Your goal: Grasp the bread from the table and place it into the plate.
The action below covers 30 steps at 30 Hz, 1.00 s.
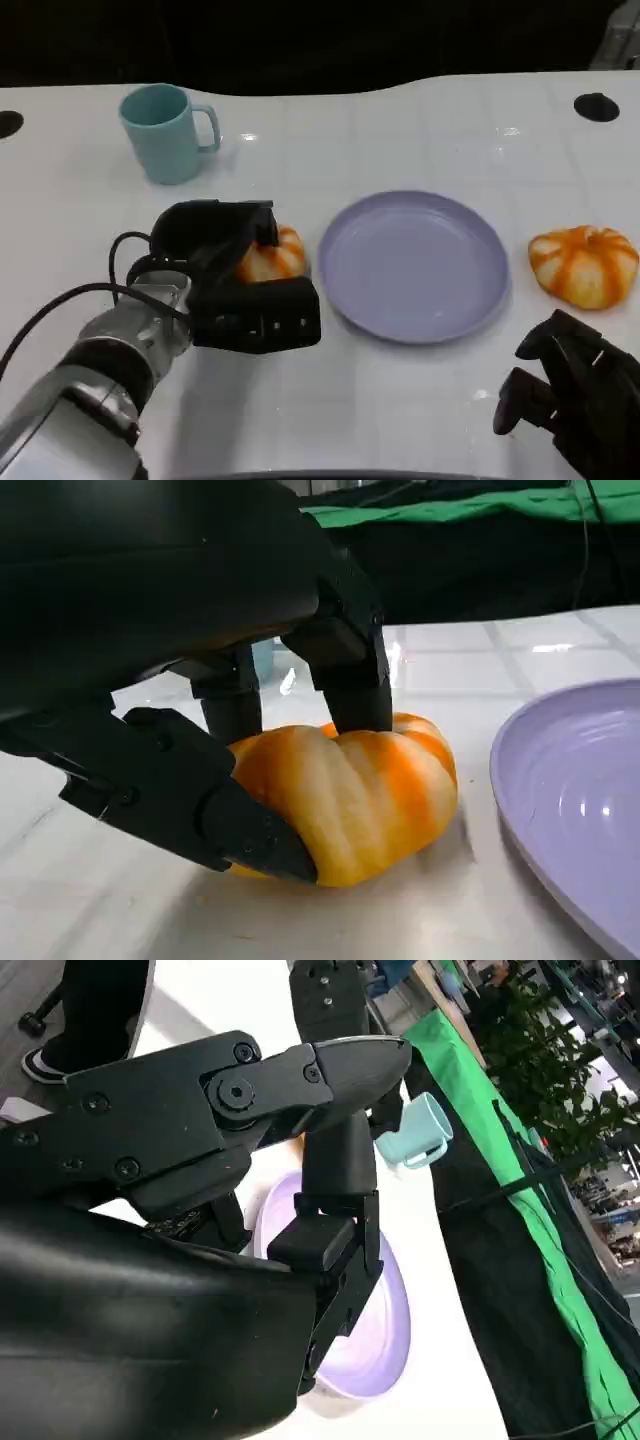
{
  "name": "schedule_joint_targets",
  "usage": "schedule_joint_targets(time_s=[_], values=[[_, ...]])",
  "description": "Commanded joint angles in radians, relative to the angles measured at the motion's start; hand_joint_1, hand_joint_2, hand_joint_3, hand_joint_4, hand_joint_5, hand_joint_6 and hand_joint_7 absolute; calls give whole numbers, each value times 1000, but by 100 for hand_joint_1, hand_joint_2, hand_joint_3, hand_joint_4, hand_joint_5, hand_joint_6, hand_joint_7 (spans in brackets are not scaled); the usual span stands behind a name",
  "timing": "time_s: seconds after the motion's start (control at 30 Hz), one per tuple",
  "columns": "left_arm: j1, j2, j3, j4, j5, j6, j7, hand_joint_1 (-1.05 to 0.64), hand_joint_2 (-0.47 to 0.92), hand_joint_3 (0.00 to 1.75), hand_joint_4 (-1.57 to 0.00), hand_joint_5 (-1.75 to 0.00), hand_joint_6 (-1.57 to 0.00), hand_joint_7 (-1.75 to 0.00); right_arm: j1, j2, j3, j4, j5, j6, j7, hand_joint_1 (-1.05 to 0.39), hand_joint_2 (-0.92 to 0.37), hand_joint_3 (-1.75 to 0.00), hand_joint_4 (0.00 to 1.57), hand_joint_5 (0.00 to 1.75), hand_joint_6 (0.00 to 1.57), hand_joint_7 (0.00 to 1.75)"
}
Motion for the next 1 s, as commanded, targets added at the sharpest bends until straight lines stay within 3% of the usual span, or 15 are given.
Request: schedule_joint_targets(time_s=[0.03,0.1,0.23,0.37,0.43,0.47,0.53,0.6,0.67,0.77,0.8,0.87,1.0], values=[[-20,28,3,-6,0,-16,75,-19,83,35,-88,-175,-62,-174,-9,-12,-10,14,2,-5,-1,-62,-92,-13,74,170,67,147],[-25,30,8,-11,-4,-24,91,-18,71,58,-91,-175,-64,-175,-11,-13,-10,15,2,-2,-3,-62,-92,-14,75,170,67,147],[-54,9,26,-30,-18,-3,116,-15,63,74,-90,-175,-61,-175,-17,-14,-11,31,0,-15,8,-62,-92,-14,75,171,67,149],[-81,-21,55,-48,-41,5,103,-13,60,76,-88,-175,-58,-175,-20,-13,-11,38,-2,-17,11,-63,-92,-13,75,171,67,149],[-99,-45,68,-62,-58,-2,98,-18,60,77,-88,-175,-66,-149,-20,-13,-11,40,-2,-18,12,-63,-92,-13,76,171,68,149],[-107,-56,67,-67,-59,-2,98,-17,60,75,-89,-175,-70,-147,-20,-12,-11,41,-1,-20,13,-62,-92,-13,76,171,68,150],[-117,-72,65,-74,-58,-7,92,-18,60,72,-89,-175,-70,-153,-20,-11,-11,41,0,-20,14,-62,-92,-13,76,171,67,150],[-130,-94,62,-78,-57,-9,76,-16,59,72,-90,-175,-64,-170,-19,-10,-11,41,-1,-19,13,-62,-92,-14,76,171,67,150],[-139,-108,59,-79,-55,-10,67,-16,58,72,-90,-175,-62,-173,-19,-10,-11,44,1,-21,17,-61,-92,-14,76,171,67,150],[-154,-132,51,-77,-47,-3,49,-16,57,73,-91,-175,-63,-170,-19,-10,-11,41,0,-17,12,-62,-92,-14,76,170,67,150],[-167,-151,47,-75,-46,4,28,-18,59,69,-92,-175,-67,-155,-18,-10,-11,41,0,-17,13,-62,-92,-14,76,170,67,151],[-184,-175,40,-70,-44,14,-3,-20,63,65,-92,-175,-70,-149,-18,-10,-11,44,1,-22,18,-62,-92,-13,76,170,66,150],[-205,-214,22,-56,-35,33,-31,-20,64,61,-93,-175,-66,-161,-13,-6,-6,36,-4,-21,10,-62,-92,-13,77,170,67,150]])
